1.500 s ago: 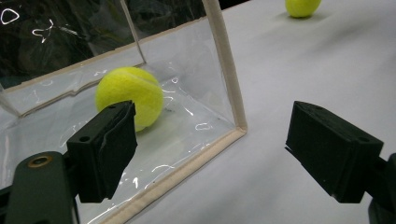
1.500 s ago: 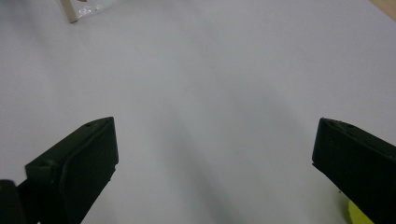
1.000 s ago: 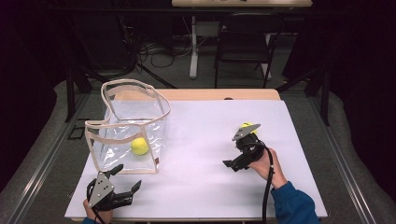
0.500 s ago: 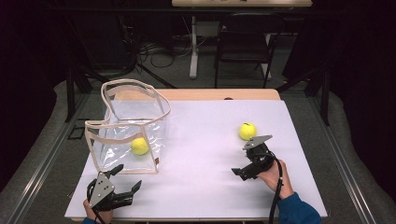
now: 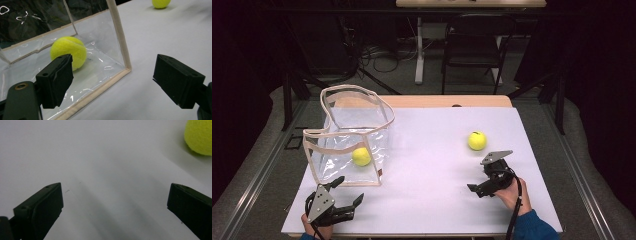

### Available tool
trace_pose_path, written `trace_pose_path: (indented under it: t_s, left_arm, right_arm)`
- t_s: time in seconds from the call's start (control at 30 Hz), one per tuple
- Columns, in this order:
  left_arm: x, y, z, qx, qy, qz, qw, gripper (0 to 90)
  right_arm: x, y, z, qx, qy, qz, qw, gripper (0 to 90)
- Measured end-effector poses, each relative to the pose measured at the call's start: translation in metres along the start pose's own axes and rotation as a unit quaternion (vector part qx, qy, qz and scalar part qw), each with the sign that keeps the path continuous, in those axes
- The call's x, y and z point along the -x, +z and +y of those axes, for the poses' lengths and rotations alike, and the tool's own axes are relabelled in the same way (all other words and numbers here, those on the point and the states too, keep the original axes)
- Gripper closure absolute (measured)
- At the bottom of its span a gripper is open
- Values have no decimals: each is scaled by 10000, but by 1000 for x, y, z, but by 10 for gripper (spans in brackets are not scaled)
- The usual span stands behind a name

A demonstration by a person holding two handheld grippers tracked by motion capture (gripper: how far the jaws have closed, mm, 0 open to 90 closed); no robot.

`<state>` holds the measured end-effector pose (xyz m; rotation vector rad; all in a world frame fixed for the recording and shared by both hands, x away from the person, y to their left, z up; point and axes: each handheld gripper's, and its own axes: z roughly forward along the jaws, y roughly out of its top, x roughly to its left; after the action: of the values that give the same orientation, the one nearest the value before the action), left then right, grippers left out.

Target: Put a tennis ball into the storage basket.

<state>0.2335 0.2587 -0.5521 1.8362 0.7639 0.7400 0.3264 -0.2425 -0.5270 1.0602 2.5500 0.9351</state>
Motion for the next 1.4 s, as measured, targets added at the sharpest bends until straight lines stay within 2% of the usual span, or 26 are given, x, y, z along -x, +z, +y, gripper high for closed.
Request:
trace_pose_path:
  t_s: [0.27, 0.8, 1.1, 1.4]
  left_arm:
    - [0, 1, 0, -12, 14, -4, 10000, 159]
    - [1, 0, 0, -40, 30, 7, 10000, 159]
    - [1, 0, 0, -20, 31, 27, 10000, 159]
    - [1, -1, 0, 1, 36, 55, 10000, 159]
  right_arm:
    - [4, 1, 1, -102, 16, -118, 9999, 0]
    - [30, -7, 16, 108, 174, -218, 9996, 0]
    - [46, -3, 23, 148, 276, -339, 9989, 0]
    - [54, -1, 28, 171, 329, -391, 9985, 0]
